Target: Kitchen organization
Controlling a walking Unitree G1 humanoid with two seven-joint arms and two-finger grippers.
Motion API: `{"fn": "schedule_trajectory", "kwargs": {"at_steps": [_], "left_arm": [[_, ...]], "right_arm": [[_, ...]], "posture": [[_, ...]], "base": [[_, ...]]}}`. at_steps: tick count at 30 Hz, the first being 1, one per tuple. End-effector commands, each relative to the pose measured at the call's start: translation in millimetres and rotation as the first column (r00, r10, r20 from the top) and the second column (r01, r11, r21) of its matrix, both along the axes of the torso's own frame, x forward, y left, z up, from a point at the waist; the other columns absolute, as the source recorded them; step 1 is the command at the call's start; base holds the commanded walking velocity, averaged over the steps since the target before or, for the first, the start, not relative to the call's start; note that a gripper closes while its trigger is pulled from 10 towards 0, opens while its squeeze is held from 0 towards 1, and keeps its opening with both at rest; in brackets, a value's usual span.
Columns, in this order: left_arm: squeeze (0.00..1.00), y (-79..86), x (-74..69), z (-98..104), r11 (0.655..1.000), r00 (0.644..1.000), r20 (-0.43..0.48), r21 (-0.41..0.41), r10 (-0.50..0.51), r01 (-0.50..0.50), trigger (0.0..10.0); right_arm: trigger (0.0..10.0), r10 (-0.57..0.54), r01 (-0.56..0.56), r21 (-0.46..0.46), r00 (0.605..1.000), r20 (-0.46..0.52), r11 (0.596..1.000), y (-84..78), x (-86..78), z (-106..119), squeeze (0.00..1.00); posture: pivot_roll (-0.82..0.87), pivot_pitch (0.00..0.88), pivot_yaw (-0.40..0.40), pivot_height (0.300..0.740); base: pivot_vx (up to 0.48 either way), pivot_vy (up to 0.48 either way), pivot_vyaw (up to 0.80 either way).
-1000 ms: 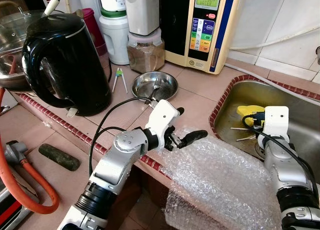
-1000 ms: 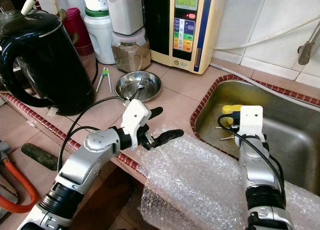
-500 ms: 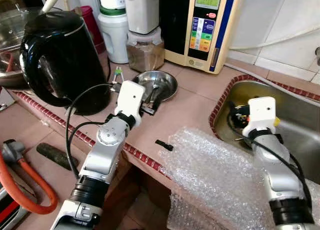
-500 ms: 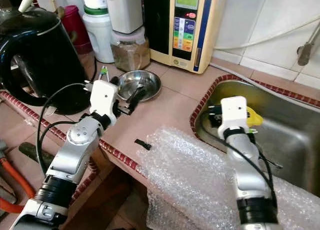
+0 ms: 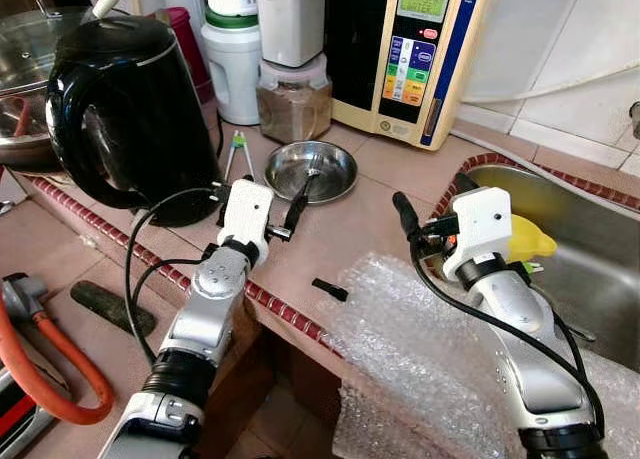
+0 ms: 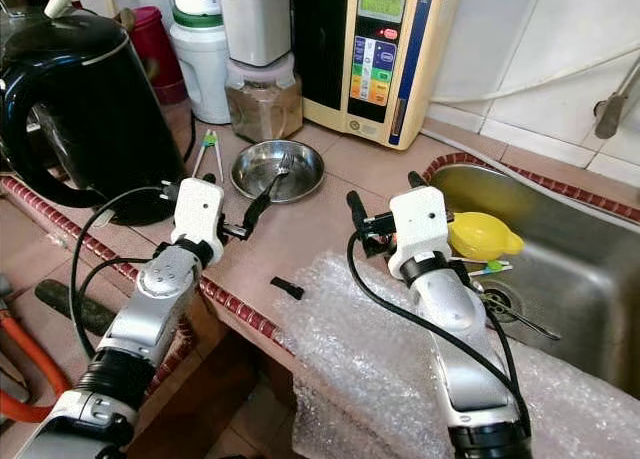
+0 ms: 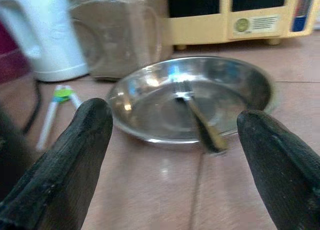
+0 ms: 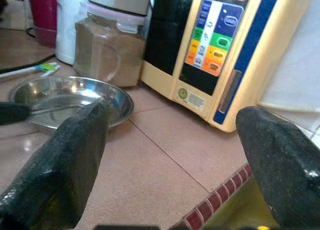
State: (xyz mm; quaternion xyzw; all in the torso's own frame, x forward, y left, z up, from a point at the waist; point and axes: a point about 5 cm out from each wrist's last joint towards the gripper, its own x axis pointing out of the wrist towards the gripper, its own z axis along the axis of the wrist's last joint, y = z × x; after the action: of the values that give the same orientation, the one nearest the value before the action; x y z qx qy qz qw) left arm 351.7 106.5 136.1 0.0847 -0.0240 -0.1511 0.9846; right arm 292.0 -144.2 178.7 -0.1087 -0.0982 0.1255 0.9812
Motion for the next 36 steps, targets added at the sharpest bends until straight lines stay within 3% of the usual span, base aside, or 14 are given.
{"fn": "schedule_trajectory", "kwargs": {"at_steps": [1, 4, 5, 6, 7, 8, 9, 12, 17, 23, 33, 36], "left_arm": [[0.0, -1.9, 2.6, 1.2, 1.0, 1.0, 0.002, -0.003, -0.015, 0.015, 10.0], [0.0, -5.4, 4.1, -2.2, 0.999, 0.999, -0.018, -0.008, -0.037, 0.037, 10.0], [0.0, -5.3, 4.5, -3.4, 0.999, 0.999, -0.026, -0.015, -0.036, 0.036, 8.7], [0.0, -5.3, 4.5, -3.4, 0.999, 0.999, -0.026, -0.015, -0.036, 0.036, 8.7], [0.0, -6.0, 4.8, -5.8, 0.999, 0.998, -0.042, -0.028, -0.036, 0.035, 3.3], [0.0, -6.6, 4.9, -7.3, 0.999, 0.998, -0.052, -0.037, -0.037, 0.035, 3.3], [0.0, -7.7, 5.1, -8.8, 0.998, 0.997, -0.062, -0.044, -0.04, 0.037, 2.2], [0.0, -9.3, 5.4, -11.6, 0.998, 0.996, -0.076, -0.05, -0.044, 0.04, 1.3], [0.0, -10.1, 6.7, -12.8, 0.997, 0.995, -0.083, -0.053, -0.057, 0.052, 1.0], [0.0, -6.5, 8.0, -13.4, 0.998, 0.995, -0.086, -0.047, -0.056, 0.052, 1.4], [0.0, 2.6, 7.7, -15.7, 0.999, 0.995, -0.087, -0.036, -0.043, 0.04, 1.3], [0.0, 2.9, 8.4, -14.0, 0.998, 0.996, -0.078, -0.037, -0.05, 0.047, 1.8]], "right_arm": [[10.0, 0.033, -0.033, -0.004, 0.999, 0.0, 0.999, 6.4, -4.6, 3.4, 0.0], [10.0, 0.057, -0.057, -0.01, 0.998, -0.009, 0.998, 12.0, -9.1, 2.6, 0.0], [10.0, 0.061, -0.061, -0.011, 0.998, -0.012, 0.998, 13.5, -10.3, 2.0, 0.0], [10.0, 0.061, -0.061, -0.011, 0.998, -0.012, 0.998, 13.5, -10.3, 2.0, 0.0], [10.0, 0.063, -0.063, -0.01, 0.998, -0.015, 0.998, 14.9, -11.4, 1.6, 0.0], [10.0, 0.063, -0.063, -0.01, 0.998, -0.017, 0.998, 15.5, -12.0, 1.4, 0.0], [10.0, 0.063, -0.063, -0.011, 0.998, -0.018, 0.998, 15.9, -12.7, 1.4, 0.0], [10.0, 0.058, -0.058, -0.01, 0.998, -0.022, 0.998, 16.6, -14.5, 1.2, 0.0], [10.0, 0.033, -0.034, -0.009, 0.999, -0.029, 0.999, 14.8, -17.1, -0.3, 0.0], [10.0, 0.024, -0.025, -0.008, 0.999, -0.032, 1.0, 15.4, -17.5, -1.8, 0.0], [10.0, 0.047, -0.047, -0.005, 0.997, -0.053, 0.999, 24.8, -19.8, -8.4, 0.0], [10.0, 0.056, -0.056, -0.005, 0.997, -0.052, 0.998, 28.2, -19.3, -8.4, 0.0]], "posture": [[-0.05, 0.046, 0.024, 0.74], [-0.05, 0.051, 0.032, 0.74], [-0.06, 0.052, 0.037, 0.74], [-0.06, 0.052, 0.037, 0.74], [-0.06, 0.054, 0.044, 0.74], [-0.06, 0.055, 0.045, 0.74], [-0.06, 0.055, 0.045, 0.74], [-0.06, 0.055, 0.056, 0.74], [-0.06, 0.056, 0.071, 0.74], [-0.05, 0.055, 0.084, 0.74], [-0.04, 0.045, 0.077, 0.74], [-0.03, 0.041, 0.078, 0.74]], "base": [[0.0, 0.0, 0.0], [0.0, 0.0, 0.0], [0.0, 0.0, 0.0], [0.0, 0.0, 0.0], [0.0, 0.0, 0.0], [0.0, 0.0, 0.0], [0.0, 0.0, 0.0], [0.0, 0.0, 0.0], [0.0, 0.0, 0.0], [0.0, 0.0, 0.0], [0.0, 0.0, 0.0], [0.0, 0.0, 0.0]]}}
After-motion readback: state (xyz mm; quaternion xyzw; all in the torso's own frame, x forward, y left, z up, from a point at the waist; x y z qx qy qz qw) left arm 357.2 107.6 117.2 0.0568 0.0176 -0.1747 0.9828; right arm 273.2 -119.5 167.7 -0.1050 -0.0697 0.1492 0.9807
